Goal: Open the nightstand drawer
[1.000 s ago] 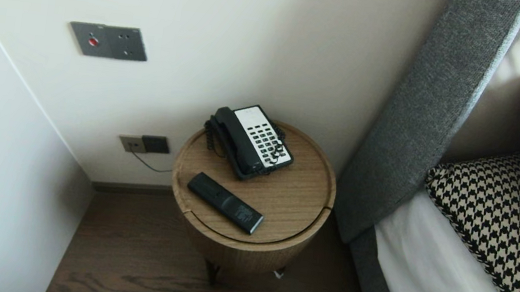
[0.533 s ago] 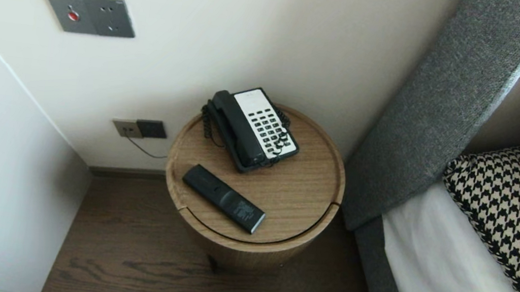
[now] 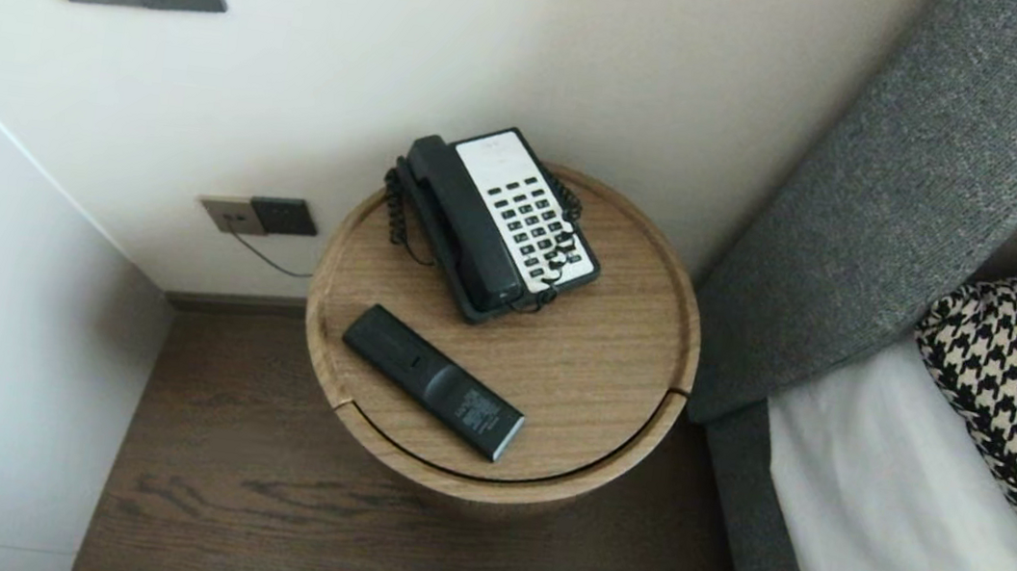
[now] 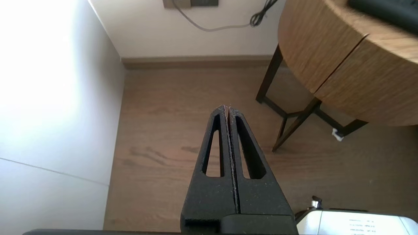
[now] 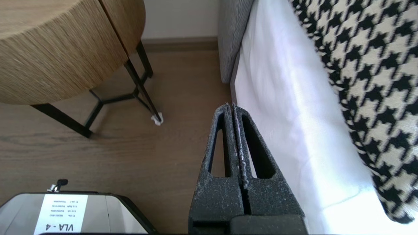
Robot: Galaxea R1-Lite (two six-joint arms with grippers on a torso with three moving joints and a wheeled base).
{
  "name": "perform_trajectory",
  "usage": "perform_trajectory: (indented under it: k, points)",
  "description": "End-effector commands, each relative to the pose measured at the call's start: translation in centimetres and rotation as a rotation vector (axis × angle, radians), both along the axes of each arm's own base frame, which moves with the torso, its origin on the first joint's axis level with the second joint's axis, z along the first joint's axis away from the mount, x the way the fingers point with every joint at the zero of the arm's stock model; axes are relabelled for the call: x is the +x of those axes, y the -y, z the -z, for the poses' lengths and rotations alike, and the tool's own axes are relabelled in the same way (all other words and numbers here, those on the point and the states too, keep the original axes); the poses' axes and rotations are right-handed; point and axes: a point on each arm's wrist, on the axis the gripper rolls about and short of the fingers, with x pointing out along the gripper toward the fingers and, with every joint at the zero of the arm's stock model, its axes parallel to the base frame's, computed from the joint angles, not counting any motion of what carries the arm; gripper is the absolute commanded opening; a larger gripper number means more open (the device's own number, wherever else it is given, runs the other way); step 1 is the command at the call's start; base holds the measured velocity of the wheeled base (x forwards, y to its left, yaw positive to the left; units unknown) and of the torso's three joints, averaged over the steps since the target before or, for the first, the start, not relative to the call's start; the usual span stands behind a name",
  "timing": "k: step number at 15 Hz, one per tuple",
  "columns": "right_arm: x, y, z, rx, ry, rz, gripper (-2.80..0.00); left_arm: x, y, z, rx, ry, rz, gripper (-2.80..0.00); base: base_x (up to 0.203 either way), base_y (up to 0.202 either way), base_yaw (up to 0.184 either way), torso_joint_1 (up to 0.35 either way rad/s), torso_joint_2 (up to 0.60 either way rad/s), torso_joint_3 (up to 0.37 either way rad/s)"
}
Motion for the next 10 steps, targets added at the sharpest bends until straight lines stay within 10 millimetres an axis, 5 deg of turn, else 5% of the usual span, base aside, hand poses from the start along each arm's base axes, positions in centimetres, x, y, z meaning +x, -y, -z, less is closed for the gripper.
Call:
perform_trajectory:
  k: [1, 10]
  points:
    - [-0.04, 0.0, 0.04, 0.0, 0.006, 0.0, -2.8, -0.01, 0.0, 0.01, 0.0, 0.001, -0.001, -2.8, 0.0, 0.0, 0.0, -0.002, 0.0, -0.117]
    - [-0.05, 0.0, 0.02, 0.0, 0.007, 0.0, -2.8, 0.0, 0.0, -0.01, 0.008, 0.002, -0.001, -2.8, 0.0, 0.0, 0.0, 0.002, 0.0, -0.012]
